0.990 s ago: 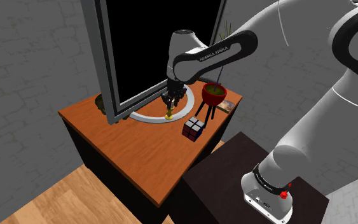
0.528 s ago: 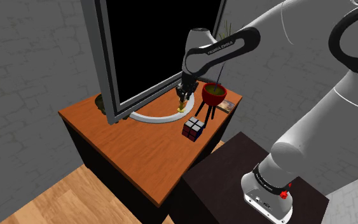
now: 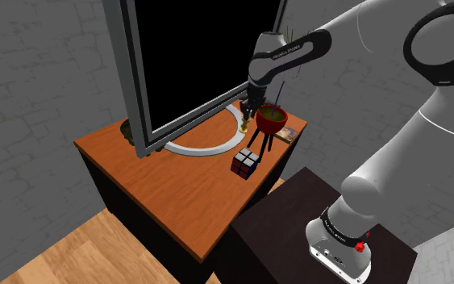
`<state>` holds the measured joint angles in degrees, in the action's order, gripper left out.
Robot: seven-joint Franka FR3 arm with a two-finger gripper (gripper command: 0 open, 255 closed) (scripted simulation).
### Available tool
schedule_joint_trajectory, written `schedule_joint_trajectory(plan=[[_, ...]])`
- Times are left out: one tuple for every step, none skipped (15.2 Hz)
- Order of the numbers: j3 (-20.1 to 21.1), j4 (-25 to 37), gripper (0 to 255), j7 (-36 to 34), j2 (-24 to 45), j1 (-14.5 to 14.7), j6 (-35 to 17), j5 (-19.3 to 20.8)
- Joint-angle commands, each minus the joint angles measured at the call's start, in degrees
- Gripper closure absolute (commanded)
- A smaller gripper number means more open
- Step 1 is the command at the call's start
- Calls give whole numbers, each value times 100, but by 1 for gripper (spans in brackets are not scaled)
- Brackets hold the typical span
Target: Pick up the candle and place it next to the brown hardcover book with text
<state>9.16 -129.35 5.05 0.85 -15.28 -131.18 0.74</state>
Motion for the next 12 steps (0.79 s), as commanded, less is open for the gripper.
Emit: schedule_joint_trajectory(plan=[[-144, 157, 255, 287, 151, -148, 6, 20], [-209, 238, 255, 419, 214, -217, 24, 23], [-273, 326, 255, 551, 282, -285, 43, 25], [-335, 420, 255, 681, 353, -353, 65, 26], [-393, 521, 255, 809, 429, -423, 88, 26], [-449, 628, 255, 937, 510, -492, 115, 25], [-504, 741, 255, 1063, 594, -561, 143, 22], [-556, 862, 255, 1187, 682, -630, 174, 18], [-607, 989, 255, 1310, 775, -698, 208, 12], [-656, 1122, 255, 1432, 872, -765, 244, 5], [-703, 1263, 255, 1551, 972, -833, 283, -3], [-747, 1410, 255, 1669, 1077, -901, 326, -13]])
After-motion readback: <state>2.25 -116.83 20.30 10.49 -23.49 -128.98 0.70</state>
